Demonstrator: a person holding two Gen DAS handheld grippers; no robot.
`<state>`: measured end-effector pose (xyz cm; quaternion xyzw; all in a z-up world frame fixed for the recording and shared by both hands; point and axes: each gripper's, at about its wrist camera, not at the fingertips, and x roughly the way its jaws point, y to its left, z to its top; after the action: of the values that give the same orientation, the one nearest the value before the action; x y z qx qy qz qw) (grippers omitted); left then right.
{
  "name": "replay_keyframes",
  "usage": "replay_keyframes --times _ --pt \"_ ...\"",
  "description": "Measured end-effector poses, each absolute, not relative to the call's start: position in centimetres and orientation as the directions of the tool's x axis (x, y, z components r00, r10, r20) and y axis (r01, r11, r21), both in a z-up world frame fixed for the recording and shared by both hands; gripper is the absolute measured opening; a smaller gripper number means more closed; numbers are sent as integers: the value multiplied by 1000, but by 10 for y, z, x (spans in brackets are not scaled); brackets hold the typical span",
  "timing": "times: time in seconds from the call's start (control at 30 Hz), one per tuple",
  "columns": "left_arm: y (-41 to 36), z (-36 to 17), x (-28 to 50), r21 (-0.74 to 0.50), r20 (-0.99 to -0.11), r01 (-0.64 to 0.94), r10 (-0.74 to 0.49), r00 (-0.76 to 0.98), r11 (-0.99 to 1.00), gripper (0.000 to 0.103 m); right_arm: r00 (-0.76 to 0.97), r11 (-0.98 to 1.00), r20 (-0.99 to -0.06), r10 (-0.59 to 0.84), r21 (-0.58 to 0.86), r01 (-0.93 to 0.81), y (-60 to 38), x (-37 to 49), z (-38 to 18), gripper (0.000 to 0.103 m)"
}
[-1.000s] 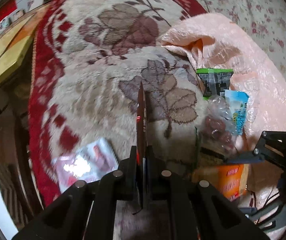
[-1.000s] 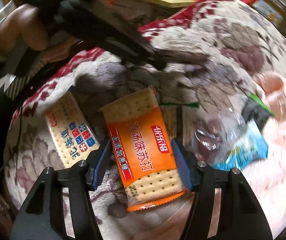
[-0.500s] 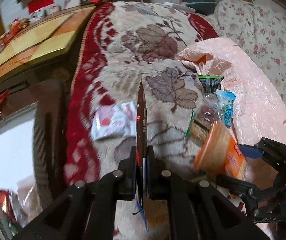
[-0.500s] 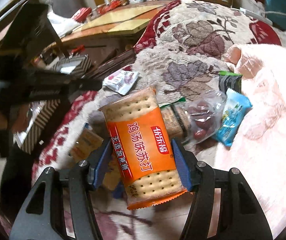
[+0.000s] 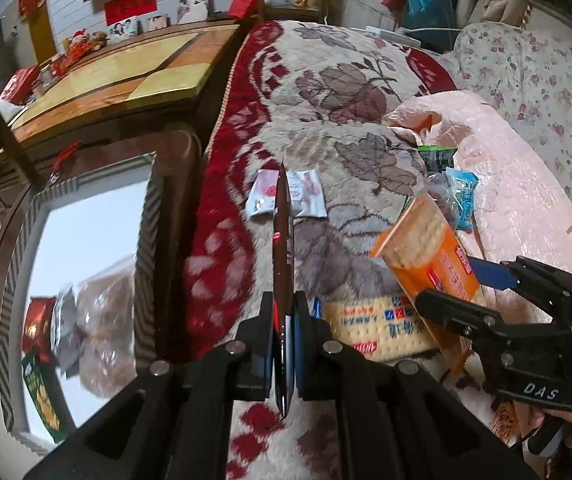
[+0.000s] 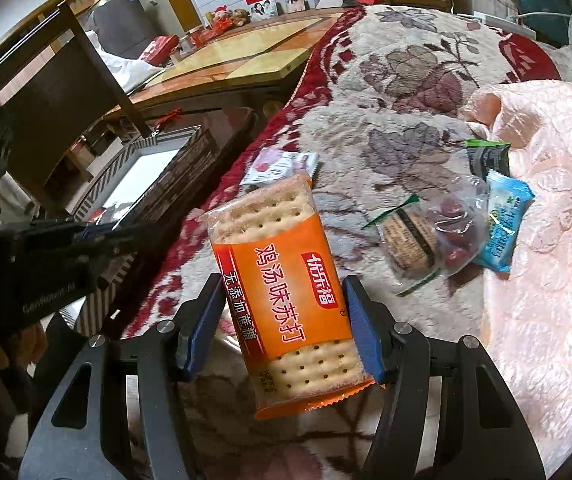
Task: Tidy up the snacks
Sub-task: 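Carry the Nescafe stick and orange cracker packet over the tray with both grippers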
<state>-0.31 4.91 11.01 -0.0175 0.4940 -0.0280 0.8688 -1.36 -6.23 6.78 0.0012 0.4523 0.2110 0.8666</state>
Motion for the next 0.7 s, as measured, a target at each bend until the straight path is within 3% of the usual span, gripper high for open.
replay_keyframes --times 0.7 --pt "95 118 -37 -84 -831 -80 -26 555 993 9 453 890 -800 393 208 -405 -19 -20 68 60"
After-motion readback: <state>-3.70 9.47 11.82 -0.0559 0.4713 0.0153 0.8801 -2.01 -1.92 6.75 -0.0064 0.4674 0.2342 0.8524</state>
